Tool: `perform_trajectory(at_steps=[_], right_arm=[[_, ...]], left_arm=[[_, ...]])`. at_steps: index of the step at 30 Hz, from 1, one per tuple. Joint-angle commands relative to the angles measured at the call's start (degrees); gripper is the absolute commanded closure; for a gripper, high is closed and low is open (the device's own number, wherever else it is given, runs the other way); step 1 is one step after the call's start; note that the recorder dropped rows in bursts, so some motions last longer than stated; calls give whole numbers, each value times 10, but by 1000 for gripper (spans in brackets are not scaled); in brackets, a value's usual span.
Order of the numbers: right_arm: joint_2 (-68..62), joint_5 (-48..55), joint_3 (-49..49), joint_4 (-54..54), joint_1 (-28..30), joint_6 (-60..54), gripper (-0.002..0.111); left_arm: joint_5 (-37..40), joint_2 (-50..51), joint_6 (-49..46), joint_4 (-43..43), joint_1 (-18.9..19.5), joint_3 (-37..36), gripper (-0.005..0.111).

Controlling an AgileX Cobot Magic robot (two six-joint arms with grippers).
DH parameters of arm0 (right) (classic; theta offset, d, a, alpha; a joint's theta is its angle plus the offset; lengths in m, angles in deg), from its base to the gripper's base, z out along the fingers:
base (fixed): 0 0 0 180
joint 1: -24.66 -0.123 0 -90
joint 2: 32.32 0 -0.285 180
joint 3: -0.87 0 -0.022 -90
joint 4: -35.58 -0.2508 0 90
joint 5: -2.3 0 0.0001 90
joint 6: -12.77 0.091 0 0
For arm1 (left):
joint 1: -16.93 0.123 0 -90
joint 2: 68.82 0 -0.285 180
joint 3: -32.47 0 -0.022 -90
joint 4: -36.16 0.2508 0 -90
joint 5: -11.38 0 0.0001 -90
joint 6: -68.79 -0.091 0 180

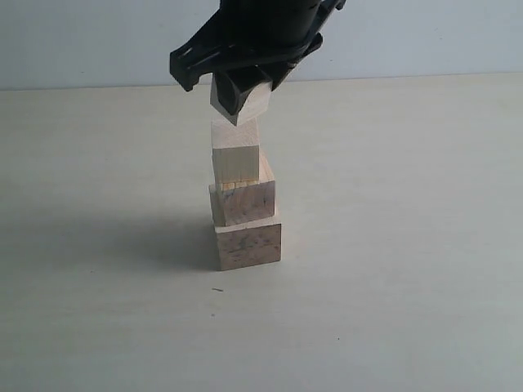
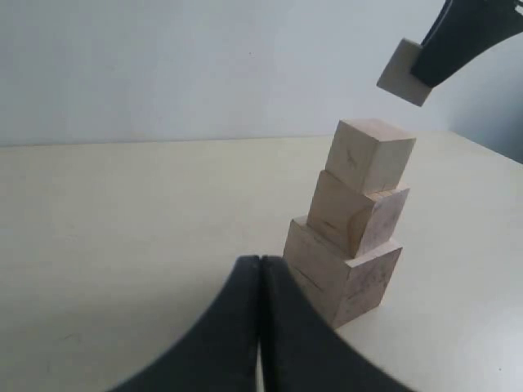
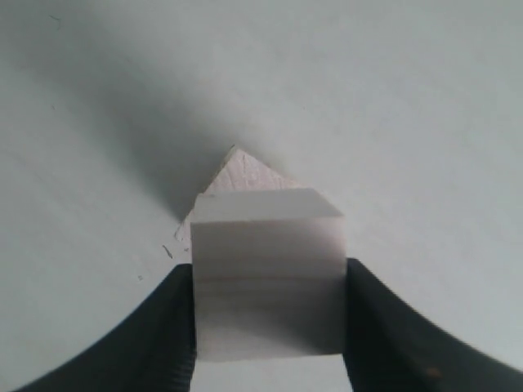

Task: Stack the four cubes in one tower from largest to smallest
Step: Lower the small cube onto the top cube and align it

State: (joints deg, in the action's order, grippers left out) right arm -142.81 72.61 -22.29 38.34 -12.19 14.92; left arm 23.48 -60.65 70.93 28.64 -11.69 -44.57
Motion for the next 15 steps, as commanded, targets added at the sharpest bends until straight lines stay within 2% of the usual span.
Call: perform_trajectory(at_steps=[1,15], right_arm=[[19,-3,20,6,-1,1,106],[14,-3,20,6,-1,1,106]], left_arm=[[-2,-4,-1,-1,1,-2,107],[-2,-4,-1,-1,1,-2,107]])
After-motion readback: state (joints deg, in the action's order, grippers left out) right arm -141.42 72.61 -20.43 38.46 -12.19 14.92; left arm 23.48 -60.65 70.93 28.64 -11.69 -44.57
